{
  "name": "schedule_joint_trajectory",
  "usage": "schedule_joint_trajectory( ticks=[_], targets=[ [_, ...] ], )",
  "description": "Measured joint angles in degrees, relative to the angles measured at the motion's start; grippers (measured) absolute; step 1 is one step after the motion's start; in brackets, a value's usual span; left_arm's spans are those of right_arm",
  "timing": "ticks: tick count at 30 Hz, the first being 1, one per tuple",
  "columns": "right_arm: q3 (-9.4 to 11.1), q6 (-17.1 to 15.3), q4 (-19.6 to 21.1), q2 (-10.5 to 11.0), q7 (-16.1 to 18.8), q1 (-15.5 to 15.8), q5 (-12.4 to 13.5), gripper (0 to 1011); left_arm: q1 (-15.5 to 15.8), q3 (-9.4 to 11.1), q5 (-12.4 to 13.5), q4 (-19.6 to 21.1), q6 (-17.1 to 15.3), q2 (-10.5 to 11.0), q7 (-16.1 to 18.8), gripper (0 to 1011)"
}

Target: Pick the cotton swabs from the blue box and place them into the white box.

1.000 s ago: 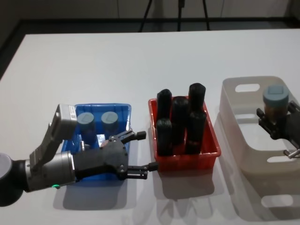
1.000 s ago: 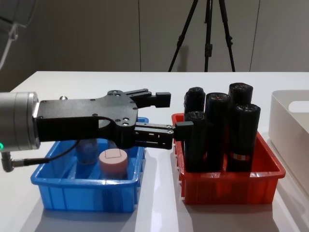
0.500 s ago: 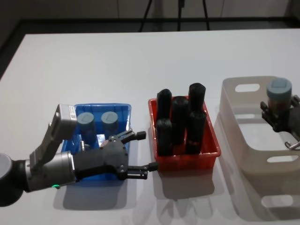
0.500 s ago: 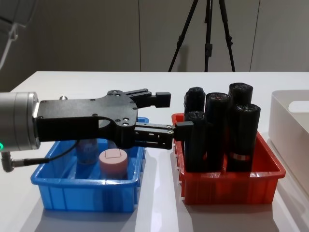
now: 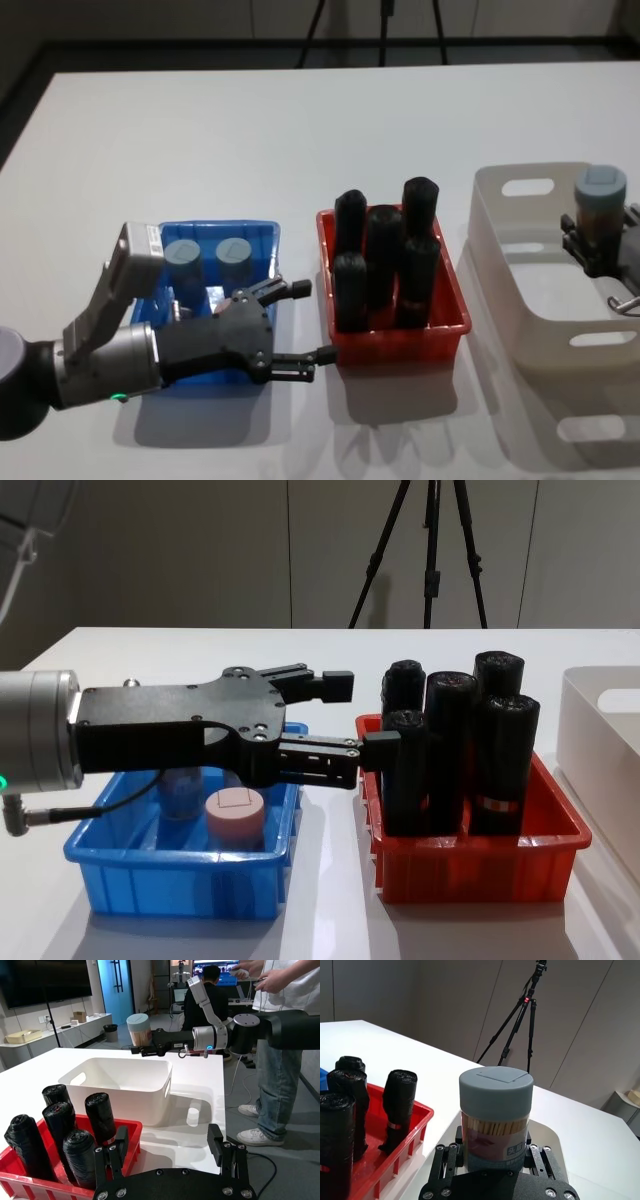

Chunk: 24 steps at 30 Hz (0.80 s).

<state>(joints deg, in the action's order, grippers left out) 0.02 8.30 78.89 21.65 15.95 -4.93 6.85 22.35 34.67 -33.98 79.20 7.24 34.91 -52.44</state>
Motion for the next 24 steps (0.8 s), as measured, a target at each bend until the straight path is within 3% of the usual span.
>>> schedule_joint_trajectory(
  ticks=[24],
  targets=[
    [1.16,-4.93,-2.22,-2.65,-2.61,-1.00,0.21,617,0.00,0.00,0.00,0.00,0.00,0.00,0.00,1001]
  ],
)
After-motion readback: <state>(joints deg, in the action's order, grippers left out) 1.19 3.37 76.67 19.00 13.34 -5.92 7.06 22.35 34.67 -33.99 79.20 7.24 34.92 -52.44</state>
